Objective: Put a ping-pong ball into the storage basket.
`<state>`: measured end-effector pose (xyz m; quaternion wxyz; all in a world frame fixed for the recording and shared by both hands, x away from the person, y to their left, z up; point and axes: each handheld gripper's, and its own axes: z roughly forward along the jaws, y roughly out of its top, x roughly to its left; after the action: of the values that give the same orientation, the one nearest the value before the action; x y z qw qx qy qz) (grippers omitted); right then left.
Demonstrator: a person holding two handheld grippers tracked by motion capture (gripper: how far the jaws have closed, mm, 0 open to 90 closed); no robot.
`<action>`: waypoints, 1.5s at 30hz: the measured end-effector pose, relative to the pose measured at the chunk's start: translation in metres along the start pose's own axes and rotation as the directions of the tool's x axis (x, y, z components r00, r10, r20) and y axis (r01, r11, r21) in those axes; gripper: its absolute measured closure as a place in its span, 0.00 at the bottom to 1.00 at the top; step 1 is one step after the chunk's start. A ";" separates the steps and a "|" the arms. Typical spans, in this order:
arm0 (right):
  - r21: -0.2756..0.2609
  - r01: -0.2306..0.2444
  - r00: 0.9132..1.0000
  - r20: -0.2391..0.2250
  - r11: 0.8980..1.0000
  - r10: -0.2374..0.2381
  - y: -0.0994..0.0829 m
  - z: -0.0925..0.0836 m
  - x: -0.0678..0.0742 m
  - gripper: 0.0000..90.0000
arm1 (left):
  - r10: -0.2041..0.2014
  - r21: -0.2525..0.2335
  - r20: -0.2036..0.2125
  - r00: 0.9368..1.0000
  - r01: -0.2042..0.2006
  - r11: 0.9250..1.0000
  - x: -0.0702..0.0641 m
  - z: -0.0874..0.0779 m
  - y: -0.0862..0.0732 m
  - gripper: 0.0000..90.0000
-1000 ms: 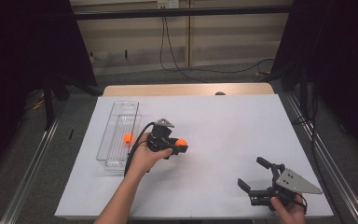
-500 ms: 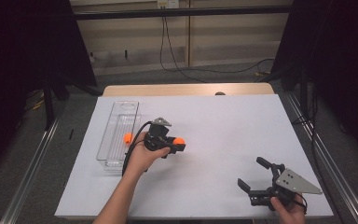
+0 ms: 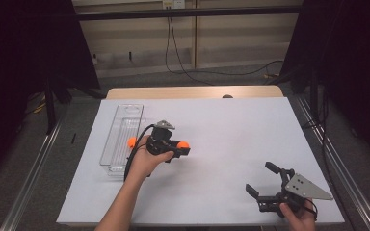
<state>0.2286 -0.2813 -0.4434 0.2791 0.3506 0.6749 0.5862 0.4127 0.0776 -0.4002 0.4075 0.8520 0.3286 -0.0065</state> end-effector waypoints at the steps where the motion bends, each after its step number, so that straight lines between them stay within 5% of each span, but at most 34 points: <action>1: 0.000 0.000 1.000 0.000 1.000 0.000 0.000 0.000 0.000 0.01 | -0.002 -0.001 -0.001 1.000 0.002 1.000 0.000 0.000 0.000 0.57; 45: -0.002 -0.001 1.000 0.000 1.000 0.001 0.000 0.000 0.000 0.01 | -0.046 -0.047 -0.019 0.999 0.045 0.998 0.014 -0.027 0.001 0.56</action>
<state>0.2285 -0.2809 -0.4433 0.2791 0.3505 0.6744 0.5870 0.4170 0.1038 -0.3851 0.4236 0.8347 0.3520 0.0006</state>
